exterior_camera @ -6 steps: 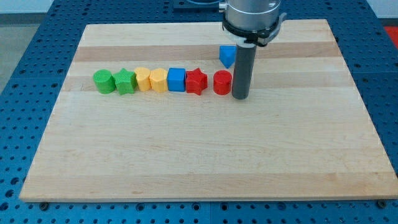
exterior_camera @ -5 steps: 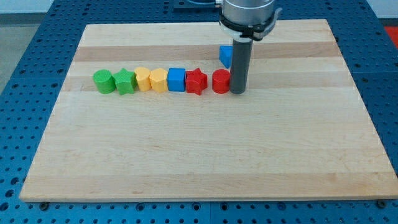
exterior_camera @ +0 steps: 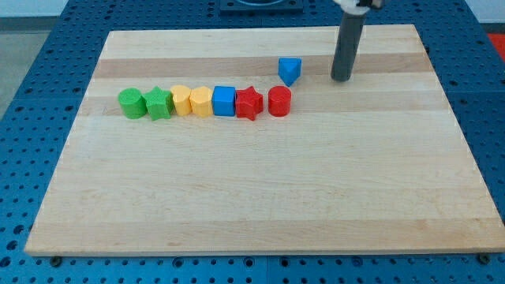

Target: Push the red circle towards the red star

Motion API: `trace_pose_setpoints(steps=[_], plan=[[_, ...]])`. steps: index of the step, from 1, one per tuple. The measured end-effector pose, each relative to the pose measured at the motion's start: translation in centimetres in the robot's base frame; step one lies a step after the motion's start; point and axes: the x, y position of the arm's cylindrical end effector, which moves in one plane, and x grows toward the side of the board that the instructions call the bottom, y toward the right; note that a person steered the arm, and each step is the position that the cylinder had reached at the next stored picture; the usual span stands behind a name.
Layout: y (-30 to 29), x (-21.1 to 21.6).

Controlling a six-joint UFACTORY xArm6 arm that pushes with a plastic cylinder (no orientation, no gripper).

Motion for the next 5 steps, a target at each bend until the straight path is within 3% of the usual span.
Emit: trace_pose_setpoints(steps=[1, 2, 5], plan=[[0.1, -4.6], [-2.2, -6.5], [-11.5, -4.6]])
